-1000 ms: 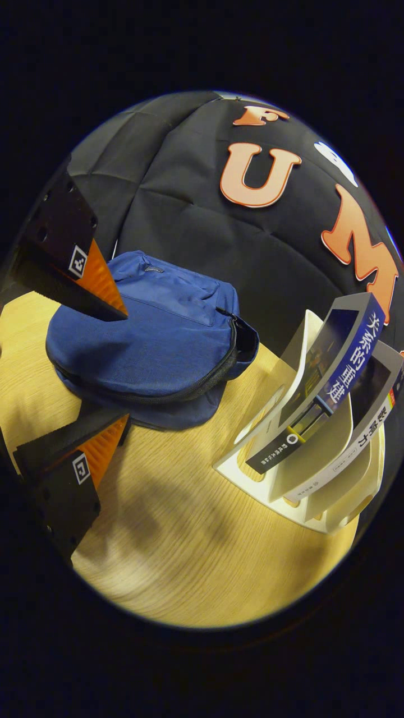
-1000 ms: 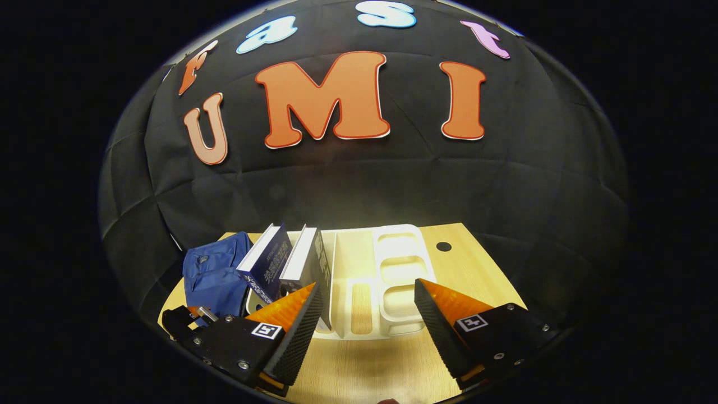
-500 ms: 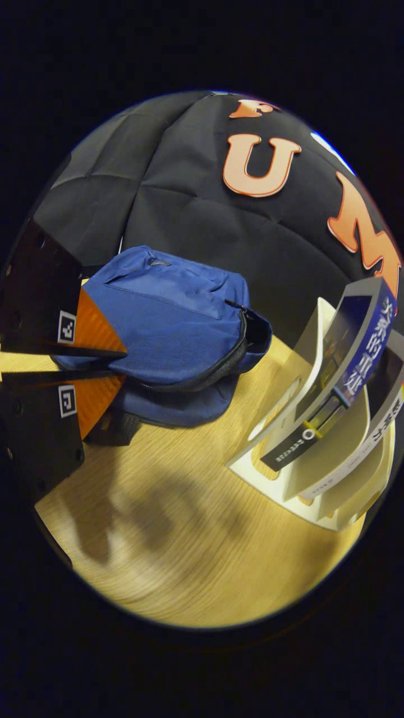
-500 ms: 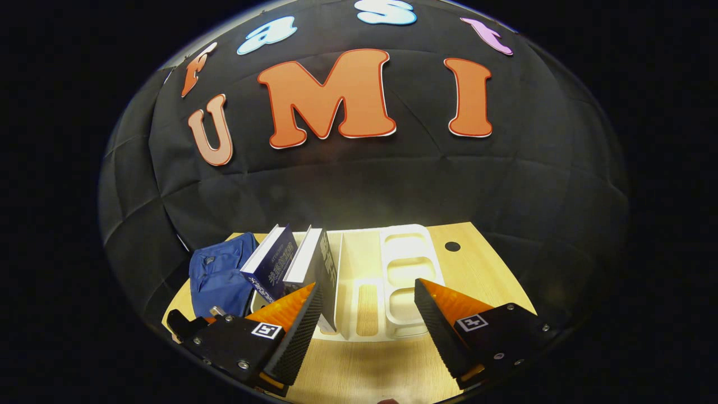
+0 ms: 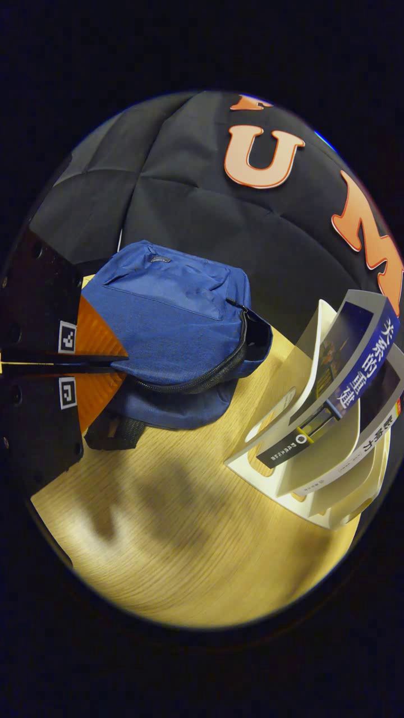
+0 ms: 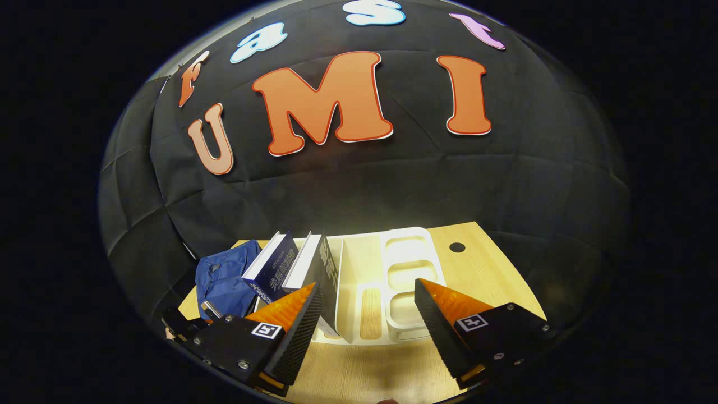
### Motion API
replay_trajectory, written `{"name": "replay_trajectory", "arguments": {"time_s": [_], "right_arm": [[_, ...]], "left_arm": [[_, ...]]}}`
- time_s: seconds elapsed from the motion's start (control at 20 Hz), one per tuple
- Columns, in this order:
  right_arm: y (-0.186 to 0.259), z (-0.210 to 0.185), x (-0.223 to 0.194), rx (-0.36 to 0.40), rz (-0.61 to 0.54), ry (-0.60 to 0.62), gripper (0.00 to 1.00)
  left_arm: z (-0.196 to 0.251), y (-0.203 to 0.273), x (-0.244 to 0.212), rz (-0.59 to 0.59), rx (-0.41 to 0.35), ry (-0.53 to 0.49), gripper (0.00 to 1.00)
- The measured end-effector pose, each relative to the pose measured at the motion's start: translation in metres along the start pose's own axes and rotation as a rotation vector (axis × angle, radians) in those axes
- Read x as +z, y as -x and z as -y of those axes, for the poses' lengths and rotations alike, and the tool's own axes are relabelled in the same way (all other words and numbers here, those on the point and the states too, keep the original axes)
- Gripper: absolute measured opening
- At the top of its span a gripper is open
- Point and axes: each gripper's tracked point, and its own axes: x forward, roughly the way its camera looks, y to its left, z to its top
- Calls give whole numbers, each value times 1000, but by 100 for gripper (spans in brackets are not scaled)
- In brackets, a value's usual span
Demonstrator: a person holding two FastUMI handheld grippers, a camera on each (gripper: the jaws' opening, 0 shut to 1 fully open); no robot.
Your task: Open the schoolbag, grab two books from the bookshelf and put them into the schoolbag.
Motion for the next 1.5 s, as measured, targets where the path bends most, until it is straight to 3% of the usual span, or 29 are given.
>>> {"name": "replay_trajectory", "arguments": {"time_s": [0.35,0.55,0.7,0.95,1.1,1.5], "right_arm": [[6,-8,4,-89,29,-27,97],[14,-21,1,-162,31,-72,97],[13,-46,-5,-176,25,-68,97],[12,-99,-8,-140,5,-52,97],[17,-122,-8,-138,12,-45,97],[26,-145,-4,-156,-10,-26,97]], "left_arm": [[-31,17,9,54,-205,59,1],[-67,33,15,112,-332,18,1],[-102,40,22,165,-385,-15,1],[-187,34,47,273,-282,-121,1],[-223,31,57,317,-252,-118,1],[-265,18,78,402,-199,-108,1]]}}
